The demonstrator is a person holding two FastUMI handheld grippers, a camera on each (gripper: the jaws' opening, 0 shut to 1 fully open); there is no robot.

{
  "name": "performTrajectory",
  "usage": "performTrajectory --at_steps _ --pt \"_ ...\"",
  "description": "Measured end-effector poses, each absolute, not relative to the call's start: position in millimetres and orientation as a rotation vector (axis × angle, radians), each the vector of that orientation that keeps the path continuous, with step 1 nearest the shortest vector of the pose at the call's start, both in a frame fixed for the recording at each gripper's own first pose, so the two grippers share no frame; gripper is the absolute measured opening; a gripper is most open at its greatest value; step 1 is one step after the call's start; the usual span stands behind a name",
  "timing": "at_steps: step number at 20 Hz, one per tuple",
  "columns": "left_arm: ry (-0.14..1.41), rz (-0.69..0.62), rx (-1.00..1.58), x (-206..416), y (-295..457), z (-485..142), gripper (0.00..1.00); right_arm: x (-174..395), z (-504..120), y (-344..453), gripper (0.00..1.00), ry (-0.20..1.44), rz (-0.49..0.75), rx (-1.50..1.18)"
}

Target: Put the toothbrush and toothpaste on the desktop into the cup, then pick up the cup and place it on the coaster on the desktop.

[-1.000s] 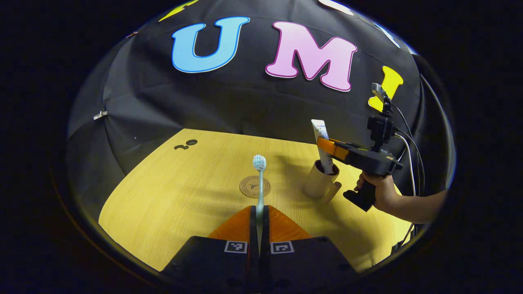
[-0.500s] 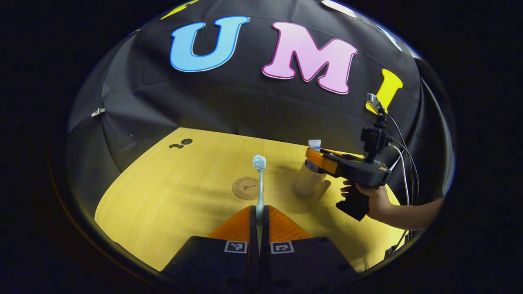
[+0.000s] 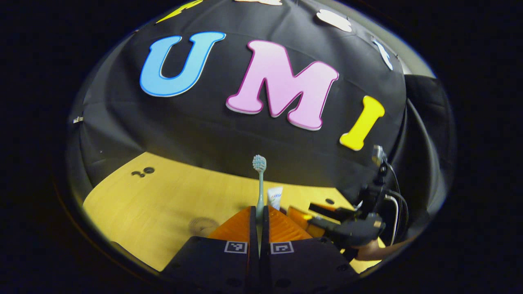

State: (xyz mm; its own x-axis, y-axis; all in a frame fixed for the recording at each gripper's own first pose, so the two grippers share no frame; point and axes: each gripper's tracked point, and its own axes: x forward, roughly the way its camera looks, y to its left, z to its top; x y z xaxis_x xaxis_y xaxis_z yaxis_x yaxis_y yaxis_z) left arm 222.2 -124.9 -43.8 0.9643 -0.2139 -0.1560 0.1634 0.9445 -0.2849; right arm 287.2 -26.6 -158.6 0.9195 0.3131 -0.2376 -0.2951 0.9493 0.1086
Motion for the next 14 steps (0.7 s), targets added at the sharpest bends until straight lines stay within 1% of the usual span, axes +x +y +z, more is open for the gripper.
performTrajectory --at_steps 6,7,10,14 --pt "0.046 -0.284 -0.301 282.9 -164.2 -21.7 0.06 281.8 -164.8 -75.1 0.98 0.295 0.240 0.068" --pt "0.029 -0.294 -0.303 292.5 -169.8 -22.3 0.06 281.9 -168.0 -88.2 0.98 0.306 0.212 0.057" --pt "-0.005 -0.324 -0.319 319.5 -187.5 -32.3 0.06 277.3 -173.7 -116.3 0.98 0.331 0.168 0.084" --pt "-0.047 -0.311 -0.290 350.4 -196.0 -56.8 0.06 267.8 -185.8 -138.9 0.98 0.367 0.144 0.059"
